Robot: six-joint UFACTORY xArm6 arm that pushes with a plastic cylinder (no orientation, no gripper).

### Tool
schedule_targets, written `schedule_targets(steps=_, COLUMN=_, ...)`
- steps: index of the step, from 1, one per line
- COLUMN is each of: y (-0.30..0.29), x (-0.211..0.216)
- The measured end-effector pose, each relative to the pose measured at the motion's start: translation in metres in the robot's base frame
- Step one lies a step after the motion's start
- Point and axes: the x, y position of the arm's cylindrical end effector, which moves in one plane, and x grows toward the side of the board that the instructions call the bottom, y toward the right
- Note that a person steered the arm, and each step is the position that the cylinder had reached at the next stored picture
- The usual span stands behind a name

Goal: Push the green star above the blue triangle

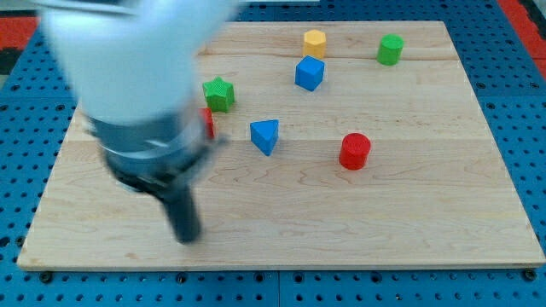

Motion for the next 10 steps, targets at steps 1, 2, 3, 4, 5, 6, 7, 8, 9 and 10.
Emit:
schedule_targets(steps=1, y=-0.043, x=-0.108)
schedule_targets(steps=2, y=-0.066, x=-0.176)
schedule_targets(steps=3, y=-0.025, x=-0.208)
schedule_targets(steps=4, y=0.027, x=-0.213)
schedule_targets(steps=5, y=0.024, x=-0.199)
schedule_targets(steps=6, y=0.064, x=-0.21)
schedule_targets(steps=7, y=0.087, x=-0.212)
schedule_targets(steps=8, y=0.101, x=-0.249)
schedule_targets(steps=9, y=0.118, x=-0.271)
schedule_targets(steps=10, y=0.126, x=-0.249)
